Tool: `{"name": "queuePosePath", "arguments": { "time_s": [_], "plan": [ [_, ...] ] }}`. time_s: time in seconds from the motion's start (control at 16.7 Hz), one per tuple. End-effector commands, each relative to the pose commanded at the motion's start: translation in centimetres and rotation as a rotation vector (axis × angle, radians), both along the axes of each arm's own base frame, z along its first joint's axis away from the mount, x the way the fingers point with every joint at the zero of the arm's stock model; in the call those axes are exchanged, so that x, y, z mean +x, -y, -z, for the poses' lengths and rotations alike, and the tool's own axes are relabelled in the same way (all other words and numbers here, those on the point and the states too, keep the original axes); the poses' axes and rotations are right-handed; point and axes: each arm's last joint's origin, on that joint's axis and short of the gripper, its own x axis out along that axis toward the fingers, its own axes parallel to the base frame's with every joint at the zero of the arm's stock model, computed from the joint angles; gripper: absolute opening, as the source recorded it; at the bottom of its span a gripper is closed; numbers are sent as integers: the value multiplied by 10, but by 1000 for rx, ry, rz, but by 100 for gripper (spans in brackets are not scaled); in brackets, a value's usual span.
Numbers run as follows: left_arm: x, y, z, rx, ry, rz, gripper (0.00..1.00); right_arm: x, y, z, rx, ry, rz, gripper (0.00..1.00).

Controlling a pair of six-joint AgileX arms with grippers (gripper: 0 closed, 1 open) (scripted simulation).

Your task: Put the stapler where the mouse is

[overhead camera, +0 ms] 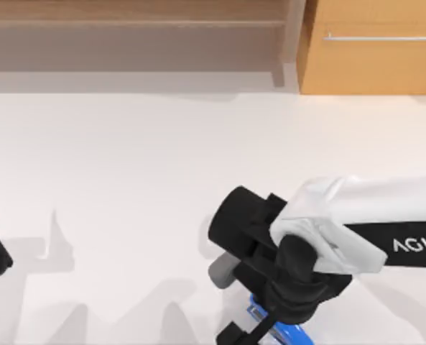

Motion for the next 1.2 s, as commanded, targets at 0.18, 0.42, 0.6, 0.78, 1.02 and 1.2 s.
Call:
{"name": "queuePosePath", "arguments": {
  "time_s": [0.18,0.42,0.6,0.78,1.02,1.2],
  "plan": [
    [0,0,0,0,0,0,100,0,0,0,0,0,0,40],
    [0,0,0,0,0,0,100,0,0,0,0,0,0,10],
    [0,0,0,0,0,0,100,0,0,0,0,0,0,0],
    [0,0,0,0,0,0,100,0,0,0,0,0,0,0],
    [0,0,0,0,0,0,100,1,0,-6,9,14,-1,0],
    [0,0,0,0,0,0,100,1,-1,-15,11,15,-2,0]
  ]
}}
